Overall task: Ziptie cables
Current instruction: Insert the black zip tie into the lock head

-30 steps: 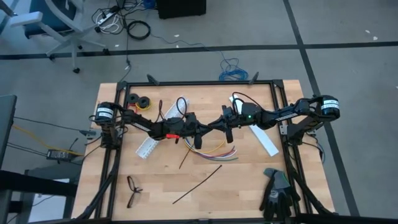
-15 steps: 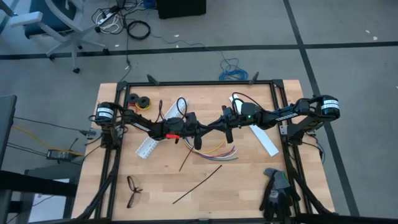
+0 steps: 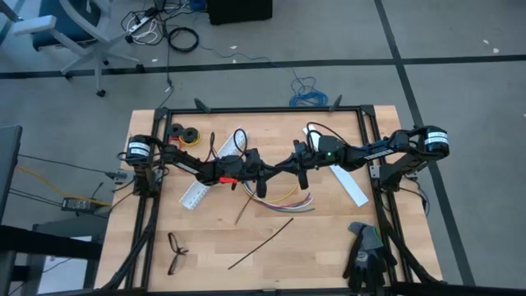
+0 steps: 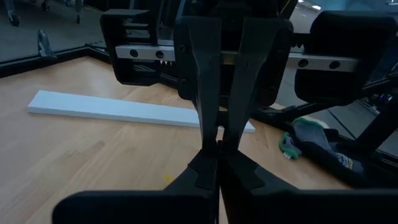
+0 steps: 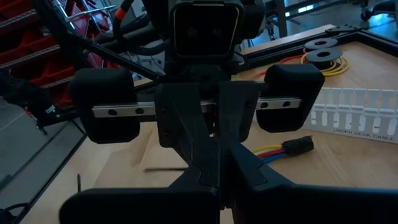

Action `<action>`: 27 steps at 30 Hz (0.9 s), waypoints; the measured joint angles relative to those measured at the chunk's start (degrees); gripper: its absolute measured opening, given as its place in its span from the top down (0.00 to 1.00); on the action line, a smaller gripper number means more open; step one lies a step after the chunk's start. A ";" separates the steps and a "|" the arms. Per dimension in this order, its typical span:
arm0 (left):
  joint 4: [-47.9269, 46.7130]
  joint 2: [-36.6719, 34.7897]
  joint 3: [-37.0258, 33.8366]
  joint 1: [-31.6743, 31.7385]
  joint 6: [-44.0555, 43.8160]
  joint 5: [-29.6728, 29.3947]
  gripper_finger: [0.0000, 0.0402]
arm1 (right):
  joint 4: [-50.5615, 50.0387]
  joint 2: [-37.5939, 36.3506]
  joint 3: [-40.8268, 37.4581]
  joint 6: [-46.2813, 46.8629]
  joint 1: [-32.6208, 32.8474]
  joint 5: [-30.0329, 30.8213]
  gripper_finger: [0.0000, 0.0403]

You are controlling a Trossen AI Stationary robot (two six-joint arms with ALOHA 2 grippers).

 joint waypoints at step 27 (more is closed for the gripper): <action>-0.55 0.00 -0.44 0.68 0.19 1.88 0.98 | -2.05 0.00 -0.02 0.00 -0.10 -1.11 1.00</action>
